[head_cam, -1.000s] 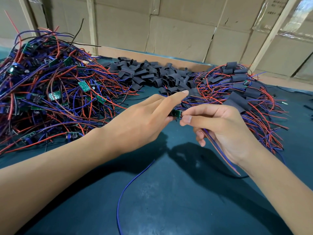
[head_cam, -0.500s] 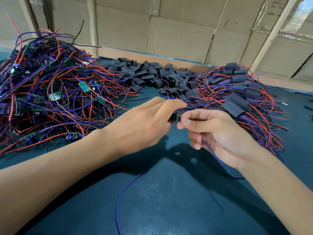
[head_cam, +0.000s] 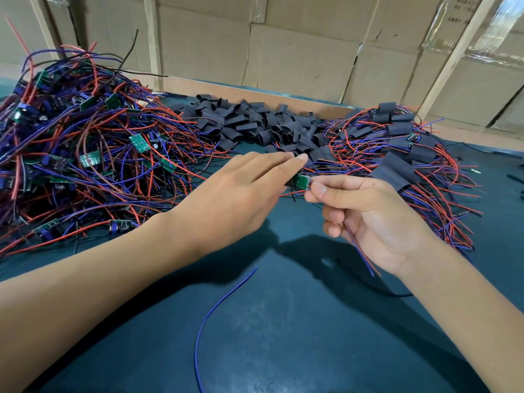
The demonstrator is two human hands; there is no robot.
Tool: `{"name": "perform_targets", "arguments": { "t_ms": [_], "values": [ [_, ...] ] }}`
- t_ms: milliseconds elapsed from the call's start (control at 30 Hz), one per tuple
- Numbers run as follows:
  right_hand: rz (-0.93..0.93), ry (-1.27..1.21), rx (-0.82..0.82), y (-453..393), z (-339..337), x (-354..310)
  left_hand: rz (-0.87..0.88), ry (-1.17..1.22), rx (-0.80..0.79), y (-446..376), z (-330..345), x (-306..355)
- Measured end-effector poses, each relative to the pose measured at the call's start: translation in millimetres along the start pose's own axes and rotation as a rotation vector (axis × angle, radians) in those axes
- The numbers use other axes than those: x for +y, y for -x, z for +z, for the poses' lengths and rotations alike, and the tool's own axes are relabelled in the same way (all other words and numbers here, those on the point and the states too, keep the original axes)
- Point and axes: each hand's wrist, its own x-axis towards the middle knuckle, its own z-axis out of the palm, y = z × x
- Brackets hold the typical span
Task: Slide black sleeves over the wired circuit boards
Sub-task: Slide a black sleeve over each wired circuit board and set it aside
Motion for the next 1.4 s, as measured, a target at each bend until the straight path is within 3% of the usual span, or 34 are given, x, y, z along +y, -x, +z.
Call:
{"name": "perform_targets", "arguments": {
  "t_ms": [433,600,800,967,1100,1233,1300,1400],
  "values": [
    [-0.159,0.166,0.078,-1,-2,7,0.059,0.028,-0.019,-1,1,3],
    [-0.491,0.664,0.084,5,-2,5,0.122,0.050,-0.014,-1,0,3],
    [-0.690,0.975,0.274,1,-32,-6,-0.012,0.124,-0.043,1,2,0],
    [-0.876,1.050,0.584,-6,-76,-26,-0.114,0.086,-0.077,2,2,-7],
    [-0.804,1.105,0.774,-8,-114,-39,-0.164,-0.026,-0.097,4,1,-12],
    [-0.463,1.289,0.753,-10,-129,-32,-0.273,-0.226,-0.155,4,0,-18],
    [-0.374,1.359,0.726,-11,-126,-29,-0.437,-0.394,-0.290,6,0,-23],
    [-0.436,1.359,0.717,-10,-112,-27,-0.663,-0.590,-0.533,10,-4,-31]
  ]
}}
